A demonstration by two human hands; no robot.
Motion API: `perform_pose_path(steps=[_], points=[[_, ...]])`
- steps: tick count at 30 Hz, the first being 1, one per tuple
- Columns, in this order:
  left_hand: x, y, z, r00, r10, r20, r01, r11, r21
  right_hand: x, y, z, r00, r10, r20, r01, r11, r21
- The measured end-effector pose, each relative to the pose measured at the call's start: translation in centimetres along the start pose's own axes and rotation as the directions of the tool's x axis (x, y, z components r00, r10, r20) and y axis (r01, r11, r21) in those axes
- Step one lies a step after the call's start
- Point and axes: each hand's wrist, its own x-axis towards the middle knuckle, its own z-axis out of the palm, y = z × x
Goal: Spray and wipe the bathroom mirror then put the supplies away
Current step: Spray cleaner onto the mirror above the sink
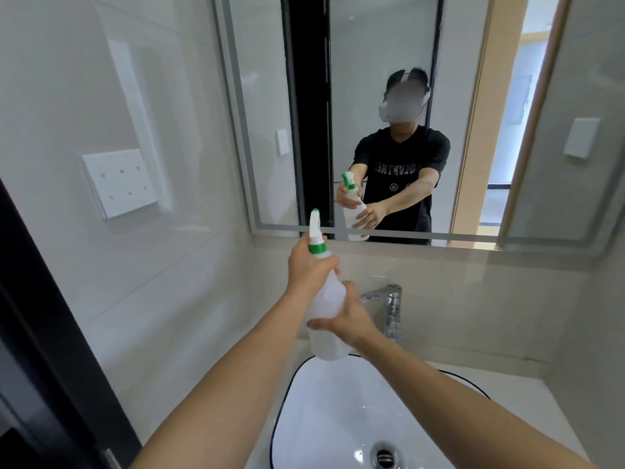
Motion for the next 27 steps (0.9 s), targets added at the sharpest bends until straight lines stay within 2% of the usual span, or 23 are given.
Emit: perform_pose_path(steps=[7,18,27], points=[[1.8,3.9,1.1,0.989,0.147,-0.021,-0.148,0.989,-0.019,1.3,-3.1,-2.9,0.992,-0.095,-0.078,0.093,0.995,-0.031],[2.0,5.3,2.0,0.984,0.178,-0.007,-0.178,0.984,0.007,1.2,-3.8,-3.8,0.987,-0.120,-0.108,0.120,0.993,-0.003],[4.0,13.1,1.0,0.931,0.364,-0.014,-0.364,0.931,-0.038,2.1,-10.8,-7.3,0.938,-0.313,-0.151,0.309,0.950,-0.048]])
